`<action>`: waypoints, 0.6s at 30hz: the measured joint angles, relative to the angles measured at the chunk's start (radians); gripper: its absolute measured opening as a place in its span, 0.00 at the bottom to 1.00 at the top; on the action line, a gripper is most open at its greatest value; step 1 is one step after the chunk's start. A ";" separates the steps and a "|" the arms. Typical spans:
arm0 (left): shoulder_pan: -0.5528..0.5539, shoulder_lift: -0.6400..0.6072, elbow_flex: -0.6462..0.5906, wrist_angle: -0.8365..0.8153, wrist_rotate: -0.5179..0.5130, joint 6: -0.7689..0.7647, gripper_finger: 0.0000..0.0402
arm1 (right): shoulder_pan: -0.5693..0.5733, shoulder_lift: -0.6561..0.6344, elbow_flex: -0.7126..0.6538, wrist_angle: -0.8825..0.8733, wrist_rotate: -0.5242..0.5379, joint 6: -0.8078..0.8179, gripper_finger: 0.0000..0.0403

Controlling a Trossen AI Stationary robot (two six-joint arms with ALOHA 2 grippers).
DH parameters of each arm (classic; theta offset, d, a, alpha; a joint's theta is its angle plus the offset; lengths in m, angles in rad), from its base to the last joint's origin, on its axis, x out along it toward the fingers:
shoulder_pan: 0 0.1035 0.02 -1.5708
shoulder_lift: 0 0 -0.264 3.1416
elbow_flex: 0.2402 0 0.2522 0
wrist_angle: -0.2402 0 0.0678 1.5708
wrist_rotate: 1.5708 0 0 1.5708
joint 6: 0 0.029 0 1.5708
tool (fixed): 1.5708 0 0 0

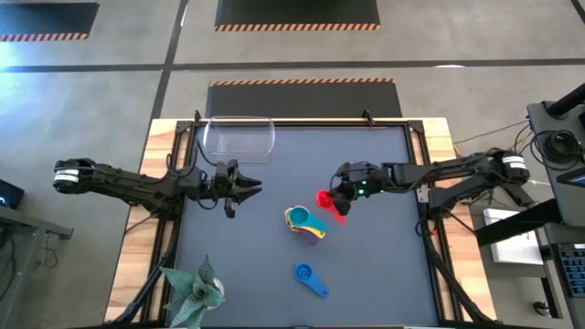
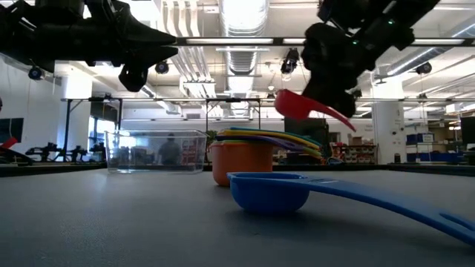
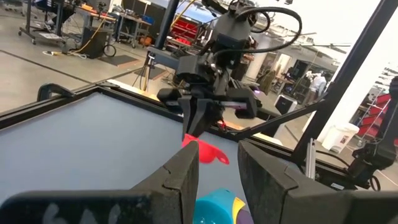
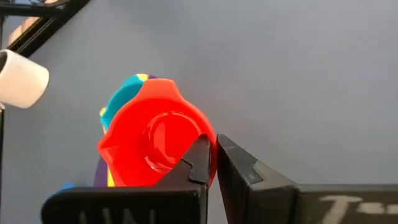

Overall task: Nest measuring cups in basket
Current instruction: Stack the red measuring cup on top of the light blue measuring cup

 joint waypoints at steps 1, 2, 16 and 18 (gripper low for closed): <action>0.000 0.000 0.000 0.000 0.000 0.000 0.23 | 0.007 0.026 0.021 0.001 0.000 -0.012 0.02; 0.000 0.000 0.000 0.000 0.000 0.000 0.23 | 0.014 0.055 0.043 -0.002 0.000 -0.027 0.02; 0.000 0.000 0.000 -0.017 0.000 0.000 0.23 | 0.057 0.383 0.339 -0.051 -0.088 -0.133 0.02; 0.000 0.000 0.000 -0.017 0.000 0.000 0.23 | 0.057 0.416 0.372 -0.085 -0.090 -0.142 0.03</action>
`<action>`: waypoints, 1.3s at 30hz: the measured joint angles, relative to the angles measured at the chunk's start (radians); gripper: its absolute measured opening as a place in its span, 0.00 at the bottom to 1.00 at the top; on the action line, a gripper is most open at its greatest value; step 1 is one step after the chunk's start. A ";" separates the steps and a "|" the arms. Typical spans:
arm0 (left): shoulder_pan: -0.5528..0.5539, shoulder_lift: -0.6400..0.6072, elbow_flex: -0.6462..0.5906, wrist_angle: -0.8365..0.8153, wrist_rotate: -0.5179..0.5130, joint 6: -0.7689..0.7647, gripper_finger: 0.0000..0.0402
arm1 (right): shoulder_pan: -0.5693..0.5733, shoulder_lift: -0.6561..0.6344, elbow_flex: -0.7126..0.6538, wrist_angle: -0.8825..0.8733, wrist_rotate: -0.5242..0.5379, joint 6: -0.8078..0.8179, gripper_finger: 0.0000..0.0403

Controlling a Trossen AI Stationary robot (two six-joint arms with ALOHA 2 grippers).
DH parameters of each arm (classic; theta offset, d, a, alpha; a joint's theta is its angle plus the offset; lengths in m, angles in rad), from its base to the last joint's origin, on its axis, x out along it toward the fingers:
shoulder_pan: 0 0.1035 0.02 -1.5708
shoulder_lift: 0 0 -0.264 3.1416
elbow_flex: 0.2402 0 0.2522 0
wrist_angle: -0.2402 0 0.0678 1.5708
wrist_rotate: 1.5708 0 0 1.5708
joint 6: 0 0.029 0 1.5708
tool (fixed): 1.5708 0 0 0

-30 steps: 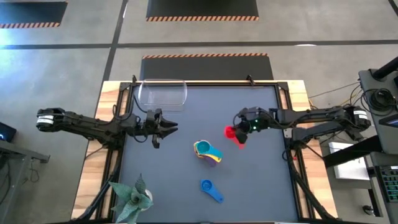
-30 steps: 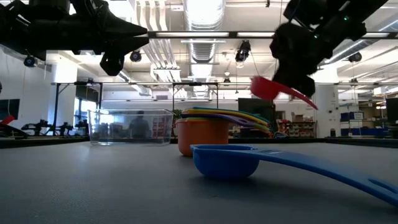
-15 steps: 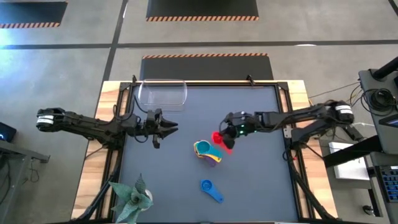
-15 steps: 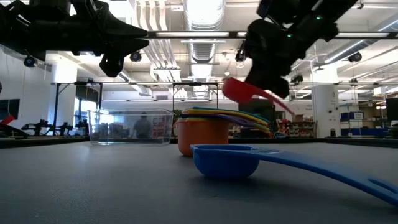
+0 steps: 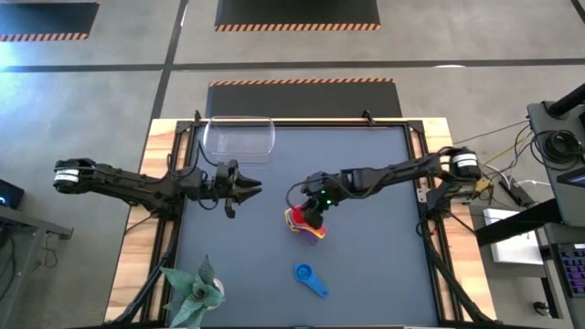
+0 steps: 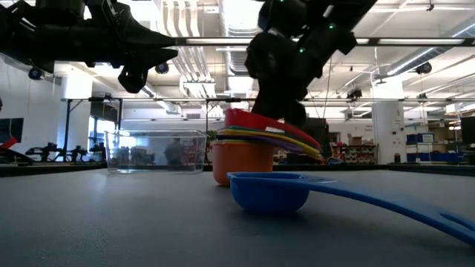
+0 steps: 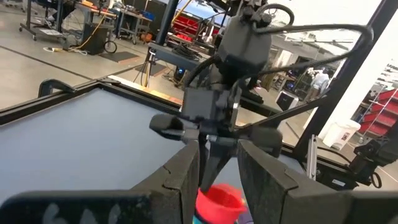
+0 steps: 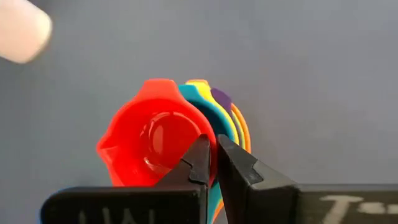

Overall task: Nest measuring cups in basket
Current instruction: Stack the red measuring cup on top of the light blue measuring cup, then stack the blue measuring cup on top of the red measuring cup

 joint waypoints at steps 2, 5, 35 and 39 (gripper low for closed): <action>0.000 0.000 0.000 0.000 0.000 0.000 0.23 | 0.000 0.028 0.023 -0.030 0.001 -0.019 0.04; 0.000 0.000 0.000 -0.002 0.000 0.000 0.23 | 0.002 0.057 0.053 -0.049 0.002 -0.048 0.08; 0.000 0.000 0.000 -0.010 0.000 -0.003 0.23 | 0.364 -0.067 0.025 -0.101 0.102 0.007 0.34; 0.000 0.000 0.000 -0.004 0.000 -0.005 0.23 | 0.378 -0.015 0.025 -0.083 0.107 0.077 0.34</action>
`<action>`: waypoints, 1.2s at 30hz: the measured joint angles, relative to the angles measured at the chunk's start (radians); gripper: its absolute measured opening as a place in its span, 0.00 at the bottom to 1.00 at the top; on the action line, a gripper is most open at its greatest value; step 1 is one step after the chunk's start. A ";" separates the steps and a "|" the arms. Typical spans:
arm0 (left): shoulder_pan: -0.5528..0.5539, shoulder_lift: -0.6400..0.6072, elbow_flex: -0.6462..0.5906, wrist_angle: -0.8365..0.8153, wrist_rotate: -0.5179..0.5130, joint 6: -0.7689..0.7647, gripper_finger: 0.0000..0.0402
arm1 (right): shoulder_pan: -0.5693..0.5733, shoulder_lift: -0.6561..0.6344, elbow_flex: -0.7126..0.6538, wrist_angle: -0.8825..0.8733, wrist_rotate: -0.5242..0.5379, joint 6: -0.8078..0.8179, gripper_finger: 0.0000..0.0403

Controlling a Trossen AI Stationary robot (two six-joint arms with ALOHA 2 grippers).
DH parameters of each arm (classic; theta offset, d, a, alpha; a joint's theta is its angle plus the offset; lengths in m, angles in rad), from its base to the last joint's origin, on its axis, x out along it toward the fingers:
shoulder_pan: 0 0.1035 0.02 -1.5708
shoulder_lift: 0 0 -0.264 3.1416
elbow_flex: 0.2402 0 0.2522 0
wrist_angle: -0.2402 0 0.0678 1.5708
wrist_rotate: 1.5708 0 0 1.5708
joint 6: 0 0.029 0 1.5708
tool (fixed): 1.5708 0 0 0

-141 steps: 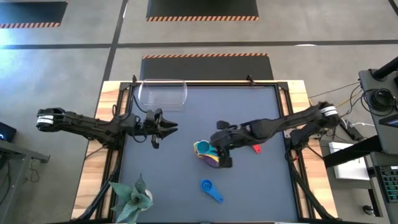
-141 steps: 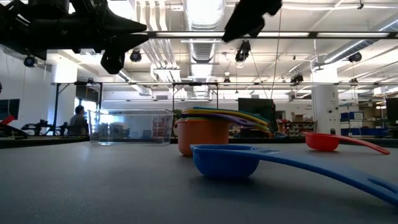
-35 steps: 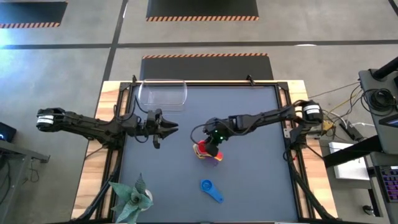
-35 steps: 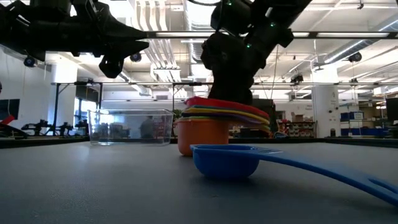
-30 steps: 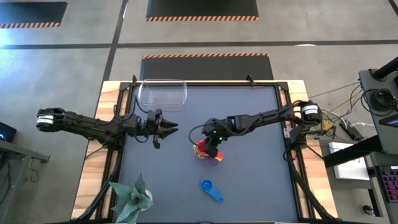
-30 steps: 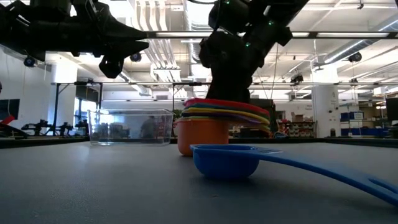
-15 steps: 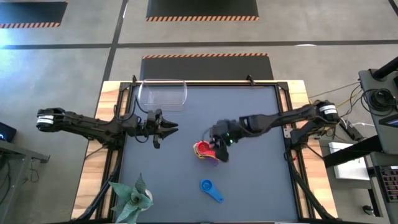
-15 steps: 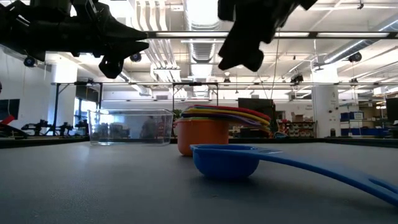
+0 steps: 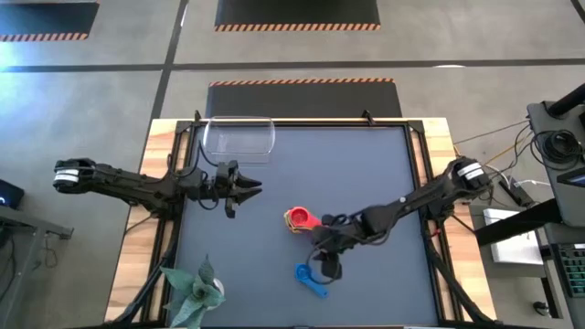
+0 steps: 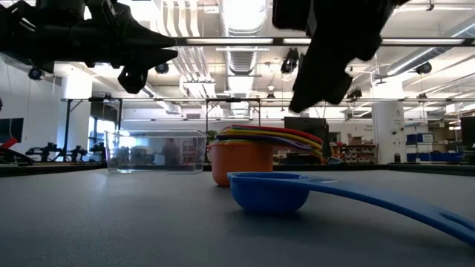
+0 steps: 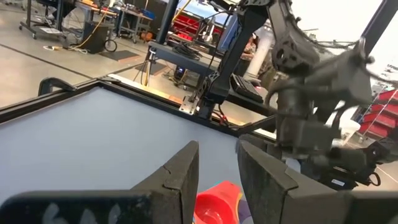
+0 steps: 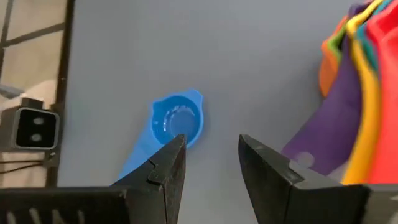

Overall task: Nest measuring cups in basket
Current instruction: Stack the blue measuring cup on top of the red measuring cup

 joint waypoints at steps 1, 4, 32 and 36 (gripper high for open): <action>0.000 0.000 0.000 0.000 0.000 -0.004 0.23 | 0.000 0.017 0.000 0.010 0.000 0.008 0.34; 0.000 0.001 0.000 -0.002 0.000 -0.019 0.23 | 0.002 0.067 -0.001 0.042 -0.002 0.022 0.33; -0.009 0.091 0.000 0.021 0.004 -0.078 0.23 | 0.006 0.216 0.120 0.035 -0.046 0.006 0.03; -0.009 0.093 0.000 0.023 0.004 -0.078 0.23 | 0.006 0.140 0.129 0.023 -0.022 -0.013 0.03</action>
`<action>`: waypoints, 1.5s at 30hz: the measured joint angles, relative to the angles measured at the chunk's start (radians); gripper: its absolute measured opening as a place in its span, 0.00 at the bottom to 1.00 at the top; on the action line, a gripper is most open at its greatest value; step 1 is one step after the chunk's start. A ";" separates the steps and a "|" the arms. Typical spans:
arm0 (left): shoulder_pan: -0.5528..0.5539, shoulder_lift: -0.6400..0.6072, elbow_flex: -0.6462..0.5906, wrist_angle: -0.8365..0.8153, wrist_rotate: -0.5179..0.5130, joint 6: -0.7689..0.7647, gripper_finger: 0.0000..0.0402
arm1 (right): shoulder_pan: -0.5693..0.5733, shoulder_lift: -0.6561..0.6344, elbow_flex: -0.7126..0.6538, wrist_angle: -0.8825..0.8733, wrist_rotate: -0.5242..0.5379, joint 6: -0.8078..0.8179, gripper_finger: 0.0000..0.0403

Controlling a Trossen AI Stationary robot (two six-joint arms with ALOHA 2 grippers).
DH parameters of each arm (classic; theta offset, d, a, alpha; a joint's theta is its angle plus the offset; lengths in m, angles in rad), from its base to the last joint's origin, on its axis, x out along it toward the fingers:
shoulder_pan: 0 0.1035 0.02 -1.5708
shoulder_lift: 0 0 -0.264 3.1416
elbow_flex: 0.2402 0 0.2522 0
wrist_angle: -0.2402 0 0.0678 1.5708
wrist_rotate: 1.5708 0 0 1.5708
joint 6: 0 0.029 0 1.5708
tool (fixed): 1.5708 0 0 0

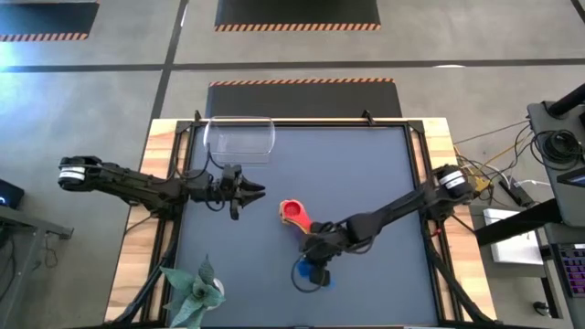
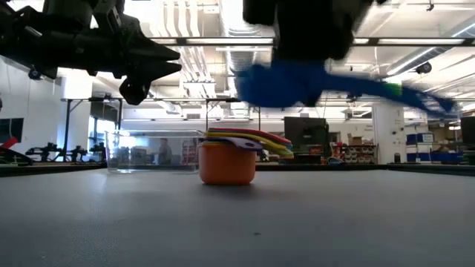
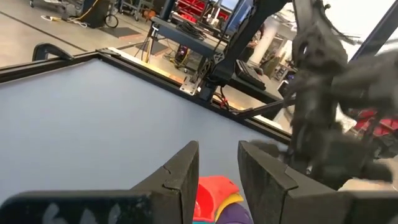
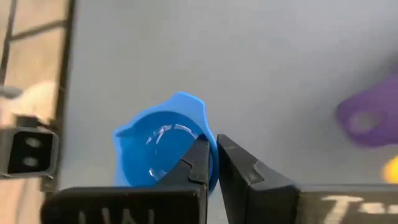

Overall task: Nest measuring cups in basket
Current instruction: Stack the blue measuring cup on top of the red measuring cup, then adjust the measuring cups

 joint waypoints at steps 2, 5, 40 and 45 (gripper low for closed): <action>0.000 0.001 0.000 0.002 0.000 0.000 0.23 | 0.000 -0.050 0.003 0.001 0.050 -0.020 0.02; 0.000 0.001 0.000 0.001 0.000 0.000 0.23 | -0.009 -0.132 0.003 -0.005 0.179 -0.065 0.02; 0.000 0.002 0.000 -0.002 -0.002 0.004 0.23 | -0.337 -0.077 0.019 -0.055 0.169 -0.153 0.18; 0.000 0.002 0.000 -0.003 -0.002 0.004 0.23 | -0.336 -0.106 0.039 -0.080 0.169 -0.166 0.29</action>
